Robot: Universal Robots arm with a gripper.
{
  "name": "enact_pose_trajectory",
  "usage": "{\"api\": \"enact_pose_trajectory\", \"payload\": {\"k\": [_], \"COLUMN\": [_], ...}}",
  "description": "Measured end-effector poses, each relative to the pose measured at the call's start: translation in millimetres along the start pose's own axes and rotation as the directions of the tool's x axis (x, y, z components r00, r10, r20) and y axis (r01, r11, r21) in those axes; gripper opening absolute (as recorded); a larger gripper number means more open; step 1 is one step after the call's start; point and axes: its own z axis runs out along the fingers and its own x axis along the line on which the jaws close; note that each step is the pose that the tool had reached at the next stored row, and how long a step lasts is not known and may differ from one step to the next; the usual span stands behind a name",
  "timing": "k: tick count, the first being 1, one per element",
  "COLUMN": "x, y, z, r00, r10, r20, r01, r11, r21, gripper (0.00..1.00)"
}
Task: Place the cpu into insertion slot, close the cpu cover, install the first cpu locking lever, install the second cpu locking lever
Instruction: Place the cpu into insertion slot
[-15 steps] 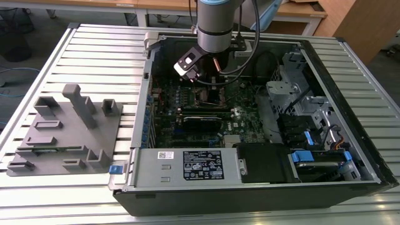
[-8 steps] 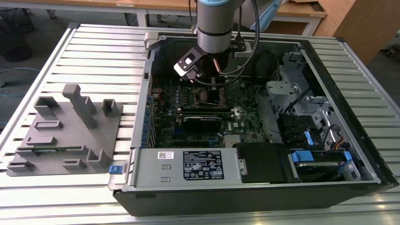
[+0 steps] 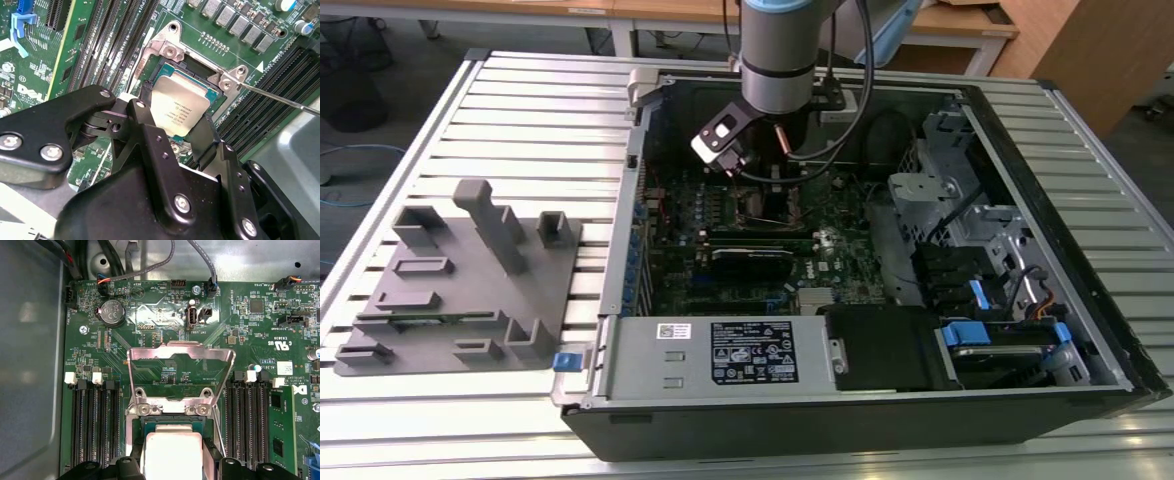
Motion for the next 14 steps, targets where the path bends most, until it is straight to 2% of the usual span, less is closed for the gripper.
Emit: {"api": "enact_pose_trajectory", "payload": {"k": [14], "x": [0.0], "y": [-0.1], "z": [1.0], "r00": [1.0], "r10": [0.0], "r20": [0.0003], "r01": [0.0], "r11": [1.0], "r21": [0.0002], "gripper": [0.54]}}
